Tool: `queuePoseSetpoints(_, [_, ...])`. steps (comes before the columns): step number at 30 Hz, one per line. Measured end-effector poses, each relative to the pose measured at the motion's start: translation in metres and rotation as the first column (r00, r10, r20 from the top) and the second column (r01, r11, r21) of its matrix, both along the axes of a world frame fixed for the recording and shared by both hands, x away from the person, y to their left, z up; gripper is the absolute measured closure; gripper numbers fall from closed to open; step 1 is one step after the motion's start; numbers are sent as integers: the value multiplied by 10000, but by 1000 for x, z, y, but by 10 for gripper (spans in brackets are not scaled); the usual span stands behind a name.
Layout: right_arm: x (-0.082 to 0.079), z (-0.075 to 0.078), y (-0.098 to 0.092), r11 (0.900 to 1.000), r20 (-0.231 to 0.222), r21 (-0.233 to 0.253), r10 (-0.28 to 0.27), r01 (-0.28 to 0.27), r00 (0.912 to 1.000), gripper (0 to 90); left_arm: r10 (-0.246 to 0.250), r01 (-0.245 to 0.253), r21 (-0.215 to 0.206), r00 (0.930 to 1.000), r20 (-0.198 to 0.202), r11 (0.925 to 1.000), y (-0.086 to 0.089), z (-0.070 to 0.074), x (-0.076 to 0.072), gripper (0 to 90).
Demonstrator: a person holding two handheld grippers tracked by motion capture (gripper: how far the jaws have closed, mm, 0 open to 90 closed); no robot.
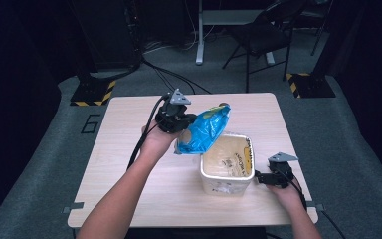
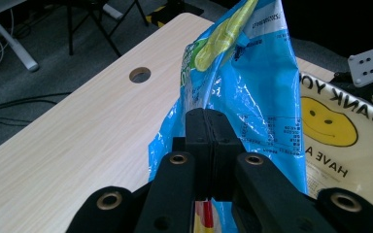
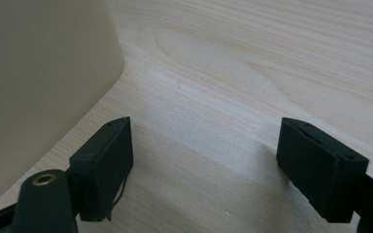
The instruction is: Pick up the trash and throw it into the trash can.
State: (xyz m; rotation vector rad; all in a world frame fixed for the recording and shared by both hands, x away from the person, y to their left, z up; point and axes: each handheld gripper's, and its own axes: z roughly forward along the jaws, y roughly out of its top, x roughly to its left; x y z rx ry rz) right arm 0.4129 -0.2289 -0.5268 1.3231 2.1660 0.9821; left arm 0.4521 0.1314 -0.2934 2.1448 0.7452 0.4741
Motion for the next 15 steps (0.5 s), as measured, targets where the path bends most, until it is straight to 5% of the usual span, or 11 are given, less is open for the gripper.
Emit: queuePoseSetpoints(15, [0,0,0,10000,-15,-4,1,-1,10000,202,-462,464,-139,9989,123,9988,-23,7,-4,888])
